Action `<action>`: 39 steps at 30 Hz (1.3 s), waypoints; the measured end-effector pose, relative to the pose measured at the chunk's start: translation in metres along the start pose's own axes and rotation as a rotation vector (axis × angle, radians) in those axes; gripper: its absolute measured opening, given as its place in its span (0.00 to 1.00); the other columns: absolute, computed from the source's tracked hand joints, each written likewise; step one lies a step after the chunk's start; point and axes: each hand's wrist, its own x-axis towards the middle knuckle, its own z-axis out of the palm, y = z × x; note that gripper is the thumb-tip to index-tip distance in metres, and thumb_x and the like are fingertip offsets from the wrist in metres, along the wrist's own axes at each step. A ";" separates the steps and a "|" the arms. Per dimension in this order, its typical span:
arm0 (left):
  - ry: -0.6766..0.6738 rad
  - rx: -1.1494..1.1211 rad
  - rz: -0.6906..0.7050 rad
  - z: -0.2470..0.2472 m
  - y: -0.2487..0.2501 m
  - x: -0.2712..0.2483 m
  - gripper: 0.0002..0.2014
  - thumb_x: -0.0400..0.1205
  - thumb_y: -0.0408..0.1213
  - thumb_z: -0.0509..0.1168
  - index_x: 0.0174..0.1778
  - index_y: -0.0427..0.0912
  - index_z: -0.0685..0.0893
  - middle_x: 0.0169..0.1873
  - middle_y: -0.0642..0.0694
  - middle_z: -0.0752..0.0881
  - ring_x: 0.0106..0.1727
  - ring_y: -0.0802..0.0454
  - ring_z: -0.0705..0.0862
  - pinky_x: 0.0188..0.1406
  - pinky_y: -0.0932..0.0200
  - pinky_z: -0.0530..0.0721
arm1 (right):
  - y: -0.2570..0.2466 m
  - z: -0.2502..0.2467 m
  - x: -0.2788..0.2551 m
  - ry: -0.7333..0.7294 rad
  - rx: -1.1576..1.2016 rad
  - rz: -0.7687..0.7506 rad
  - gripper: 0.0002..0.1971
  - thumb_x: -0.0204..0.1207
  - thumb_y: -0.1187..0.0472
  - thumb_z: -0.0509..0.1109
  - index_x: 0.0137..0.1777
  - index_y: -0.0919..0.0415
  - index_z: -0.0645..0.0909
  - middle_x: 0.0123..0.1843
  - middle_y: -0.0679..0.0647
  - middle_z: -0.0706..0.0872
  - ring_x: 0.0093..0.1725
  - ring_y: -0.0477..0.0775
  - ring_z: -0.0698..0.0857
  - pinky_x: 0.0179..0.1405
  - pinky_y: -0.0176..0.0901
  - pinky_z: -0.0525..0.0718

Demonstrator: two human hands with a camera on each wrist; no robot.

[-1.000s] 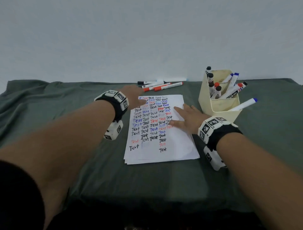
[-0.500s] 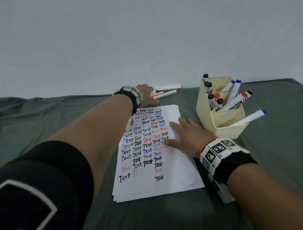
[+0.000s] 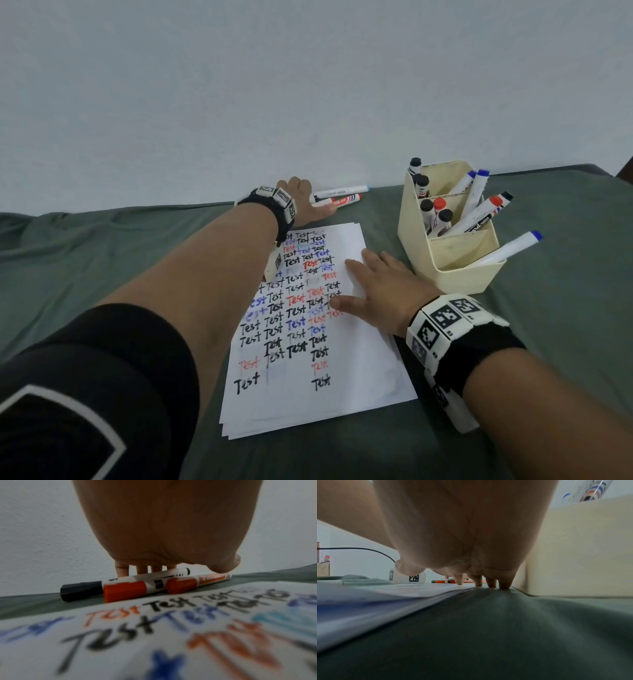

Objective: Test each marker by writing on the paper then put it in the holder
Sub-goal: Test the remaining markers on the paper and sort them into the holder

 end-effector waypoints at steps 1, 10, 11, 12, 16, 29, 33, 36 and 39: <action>0.009 -0.039 -0.004 0.003 0.000 -0.001 0.42 0.76 0.79 0.48 0.71 0.46 0.70 0.66 0.42 0.76 0.65 0.39 0.74 0.66 0.41 0.75 | 0.000 0.000 0.000 0.001 0.001 0.000 0.47 0.77 0.20 0.49 0.91 0.44 0.47 0.93 0.52 0.43 0.91 0.60 0.44 0.87 0.59 0.49; -0.020 0.062 0.084 -0.016 -0.006 0.000 0.13 0.88 0.40 0.54 0.64 0.49 0.81 0.52 0.46 0.82 0.49 0.44 0.84 0.46 0.48 0.74 | -0.001 -0.001 0.000 0.010 0.039 0.007 0.48 0.77 0.20 0.52 0.90 0.46 0.50 0.93 0.51 0.45 0.91 0.59 0.45 0.88 0.59 0.49; -0.021 0.050 0.077 -0.017 -0.006 0.001 0.13 0.89 0.40 0.55 0.62 0.48 0.83 0.50 0.46 0.82 0.49 0.44 0.85 0.44 0.49 0.75 | -0.001 -0.001 0.000 0.012 0.040 0.008 0.48 0.77 0.20 0.52 0.90 0.46 0.50 0.93 0.51 0.45 0.91 0.59 0.45 0.88 0.59 0.49; -0.016 0.019 0.066 -0.017 -0.005 0.001 0.12 0.89 0.42 0.56 0.61 0.47 0.84 0.48 0.47 0.82 0.49 0.44 0.85 0.43 0.51 0.77 | -0.001 -0.001 0.000 0.014 0.040 0.008 0.48 0.77 0.20 0.52 0.90 0.47 0.50 0.93 0.51 0.45 0.91 0.59 0.45 0.88 0.59 0.49; 0.035 -0.032 0.025 -0.018 -0.005 -0.004 0.08 0.88 0.41 0.60 0.59 0.44 0.79 0.46 0.47 0.82 0.46 0.46 0.83 0.45 0.50 0.81 | 0.000 -0.001 0.000 0.030 0.040 -0.002 0.48 0.77 0.20 0.52 0.90 0.48 0.51 0.93 0.51 0.48 0.91 0.59 0.47 0.87 0.58 0.51; 0.238 -0.267 0.287 -0.047 -0.014 -0.115 0.02 0.88 0.40 0.63 0.49 0.49 0.77 0.41 0.52 0.80 0.38 0.55 0.78 0.32 0.63 0.69 | 0.003 -0.004 0.001 0.499 -0.036 -0.084 0.47 0.82 0.43 0.69 0.90 0.56 0.44 0.91 0.59 0.40 0.90 0.64 0.46 0.89 0.60 0.51; 0.175 -0.273 0.374 -0.042 -0.005 -0.161 0.02 0.89 0.40 0.61 0.51 0.51 0.78 0.43 0.55 0.81 0.38 0.57 0.78 0.33 0.64 0.70 | 0.000 -0.007 0.000 0.446 -0.075 -0.067 0.32 0.86 0.47 0.64 0.86 0.56 0.60 0.84 0.59 0.69 0.81 0.63 0.68 0.79 0.59 0.69; 0.172 -0.306 0.434 -0.039 0.003 -0.183 0.08 0.89 0.39 0.60 0.61 0.47 0.80 0.50 0.55 0.81 0.48 0.54 0.78 0.48 0.57 0.76 | -0.004 -0.012 -0.004 0.353 -0.073 -0.057 0.13 0.90 0.51 0.58 0.68 0.54 0.76 0.61 0.55 0.86 0.56 0.61 0.85 0.55 0.57 0.86; 0.124 -0.243 0.457 -0.038 0.014 -0.195 0.11 0.90 0.43 0.56 0.60 0.47 0.82 0.45 0.53 0.83 0.46 0.50 0.80 0.47 0.51 0.79 | -0.005 -0.014 -0.007 0.358 -0.034 -0.109 0.09 0.90 0.53 0.59 0.61 0.55 0.77 0.54 0.55 0.84 0.48 0.60 0.84 0.48 0.55 0.85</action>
